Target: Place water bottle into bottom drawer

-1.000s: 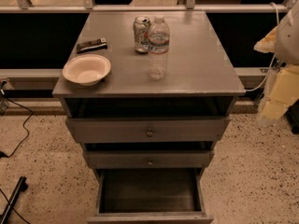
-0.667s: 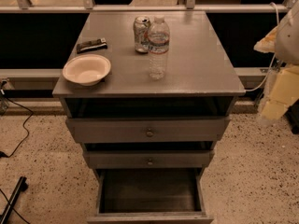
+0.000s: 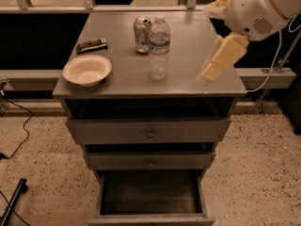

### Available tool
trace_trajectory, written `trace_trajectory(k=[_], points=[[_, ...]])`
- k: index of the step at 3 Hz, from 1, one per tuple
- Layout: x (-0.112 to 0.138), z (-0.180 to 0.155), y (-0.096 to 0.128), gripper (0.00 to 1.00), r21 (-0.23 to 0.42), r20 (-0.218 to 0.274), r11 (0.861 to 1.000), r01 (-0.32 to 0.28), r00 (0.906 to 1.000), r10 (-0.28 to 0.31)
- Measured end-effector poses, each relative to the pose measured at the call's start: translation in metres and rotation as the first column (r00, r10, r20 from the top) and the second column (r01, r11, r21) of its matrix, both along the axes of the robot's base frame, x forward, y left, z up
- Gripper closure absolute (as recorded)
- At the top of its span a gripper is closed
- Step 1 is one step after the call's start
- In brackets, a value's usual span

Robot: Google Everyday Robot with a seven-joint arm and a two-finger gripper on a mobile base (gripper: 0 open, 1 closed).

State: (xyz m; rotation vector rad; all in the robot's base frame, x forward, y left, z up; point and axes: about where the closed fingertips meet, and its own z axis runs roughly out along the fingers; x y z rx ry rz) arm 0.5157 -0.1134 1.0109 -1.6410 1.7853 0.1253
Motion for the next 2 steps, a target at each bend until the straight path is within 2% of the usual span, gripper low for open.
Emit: trace_trajectory(k=[1, 2], points=[[0.0030, 0.0068, 0.0080, 0.00, 0.029, 0.020, 1.000, -0.008, 0.9998, 0.008], [0.0030, 0.0068, 0.0080, 0.00, 0.029, 0.020, 1.000, -0.008, 0.9998, 0.008]])
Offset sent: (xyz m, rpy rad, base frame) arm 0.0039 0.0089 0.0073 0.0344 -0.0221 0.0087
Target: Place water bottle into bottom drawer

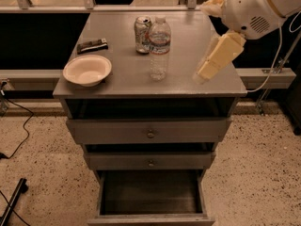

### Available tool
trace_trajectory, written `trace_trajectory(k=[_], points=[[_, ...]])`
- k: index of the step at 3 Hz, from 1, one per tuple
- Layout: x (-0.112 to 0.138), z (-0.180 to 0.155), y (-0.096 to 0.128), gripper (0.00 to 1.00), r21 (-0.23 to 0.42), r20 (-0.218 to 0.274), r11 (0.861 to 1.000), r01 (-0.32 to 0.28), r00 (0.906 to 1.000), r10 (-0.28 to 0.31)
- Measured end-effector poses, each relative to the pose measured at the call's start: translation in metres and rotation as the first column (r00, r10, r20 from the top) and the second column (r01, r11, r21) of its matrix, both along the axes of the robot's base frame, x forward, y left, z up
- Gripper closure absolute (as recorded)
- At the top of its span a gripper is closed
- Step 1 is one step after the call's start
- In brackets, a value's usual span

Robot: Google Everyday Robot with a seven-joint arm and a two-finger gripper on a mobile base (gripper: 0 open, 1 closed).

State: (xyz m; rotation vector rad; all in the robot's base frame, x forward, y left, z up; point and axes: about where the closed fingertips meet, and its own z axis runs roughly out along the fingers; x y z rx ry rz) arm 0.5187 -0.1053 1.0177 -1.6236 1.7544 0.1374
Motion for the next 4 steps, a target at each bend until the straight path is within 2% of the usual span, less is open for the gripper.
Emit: trace_trajectory(k=[1, 2, 3, 4], points=[[0.032, -0.012, 0.006, 0.00, 0.055, 0.040, 0.998, 0.005, 0.9992, -0.007], [0.067, -0.020, 0.013, 0.00, 0.140, 0.079, 0.990, 0.015, 0.9965, -0.026], [0.105, -0.033, 0.029, 0.00, 0.283, 0.078, 0.958, 0.035, 0.9952, -0.059], [0.123, -0.042, 0.038, 0.00, 0.362, 0.056, 0.931, 0.049, 0.9957, -0.074]])
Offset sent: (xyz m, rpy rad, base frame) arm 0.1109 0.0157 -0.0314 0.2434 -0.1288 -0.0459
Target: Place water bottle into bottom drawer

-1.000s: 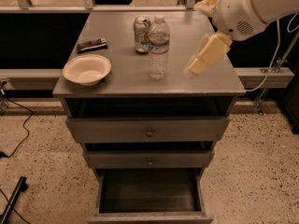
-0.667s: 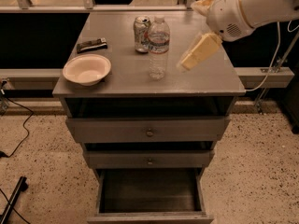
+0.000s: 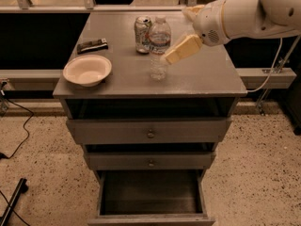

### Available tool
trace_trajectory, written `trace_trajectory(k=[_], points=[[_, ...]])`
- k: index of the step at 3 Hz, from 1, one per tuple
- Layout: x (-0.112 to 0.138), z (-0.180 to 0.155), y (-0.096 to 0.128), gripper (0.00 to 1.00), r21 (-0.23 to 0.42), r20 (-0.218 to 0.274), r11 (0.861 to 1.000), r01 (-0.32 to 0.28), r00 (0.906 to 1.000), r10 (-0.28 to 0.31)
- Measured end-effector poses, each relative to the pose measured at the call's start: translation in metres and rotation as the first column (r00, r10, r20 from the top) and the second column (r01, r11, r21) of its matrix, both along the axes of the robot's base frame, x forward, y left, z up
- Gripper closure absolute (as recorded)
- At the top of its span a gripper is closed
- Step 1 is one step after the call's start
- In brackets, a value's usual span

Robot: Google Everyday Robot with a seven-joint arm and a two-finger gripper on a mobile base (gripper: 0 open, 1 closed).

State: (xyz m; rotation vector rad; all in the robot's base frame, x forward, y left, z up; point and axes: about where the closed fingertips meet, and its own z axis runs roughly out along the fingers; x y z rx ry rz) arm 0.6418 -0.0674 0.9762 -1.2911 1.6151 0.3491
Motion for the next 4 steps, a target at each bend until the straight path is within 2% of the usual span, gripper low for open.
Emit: trace_trajectory(k=[1, 2, 4], points=[[0.015, -0.009, 0.005, 0.00, 0.113, -0.040, 0.993, 0.019, 0.9991, -0.015], [0.025, -0.015, 0.015, 0.00, 0.201, -0.063, 0.979, 0.021, 0.9980, -0.008], [0.039, -0.024, 0.037, 0.00, 0.304, -0.082, 0.953, 0.019, 0.9966, 0.007]])
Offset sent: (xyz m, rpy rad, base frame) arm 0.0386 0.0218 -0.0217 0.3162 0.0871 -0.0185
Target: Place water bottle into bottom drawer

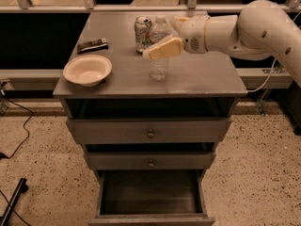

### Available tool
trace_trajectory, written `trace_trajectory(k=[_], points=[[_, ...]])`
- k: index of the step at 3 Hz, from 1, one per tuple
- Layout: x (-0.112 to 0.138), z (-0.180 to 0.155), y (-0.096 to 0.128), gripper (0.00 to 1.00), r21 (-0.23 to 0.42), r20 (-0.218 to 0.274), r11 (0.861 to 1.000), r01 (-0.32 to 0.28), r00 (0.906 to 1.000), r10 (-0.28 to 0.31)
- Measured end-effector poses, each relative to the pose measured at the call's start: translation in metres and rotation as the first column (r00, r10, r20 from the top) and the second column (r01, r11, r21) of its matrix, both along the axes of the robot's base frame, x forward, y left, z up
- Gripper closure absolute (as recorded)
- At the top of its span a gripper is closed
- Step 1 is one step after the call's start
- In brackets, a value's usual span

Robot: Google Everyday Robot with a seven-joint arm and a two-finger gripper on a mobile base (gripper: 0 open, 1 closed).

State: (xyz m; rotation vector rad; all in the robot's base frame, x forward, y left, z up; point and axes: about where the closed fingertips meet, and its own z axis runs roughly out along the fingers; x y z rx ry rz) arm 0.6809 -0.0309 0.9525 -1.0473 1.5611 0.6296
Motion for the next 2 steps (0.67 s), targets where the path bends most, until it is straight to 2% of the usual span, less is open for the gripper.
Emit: trace_trajectory(k=[1, 2], points=[[0.0023, -0.0018, 0.0055, 0.18, 0.049, 0.016, 0.999, -0.002, 0.9999, 0.001], [0.0043, -0.0047, 0.0074, 0.42, 0.105, 0.030, 0.994, 0.012, 0.9994, -0.016]])
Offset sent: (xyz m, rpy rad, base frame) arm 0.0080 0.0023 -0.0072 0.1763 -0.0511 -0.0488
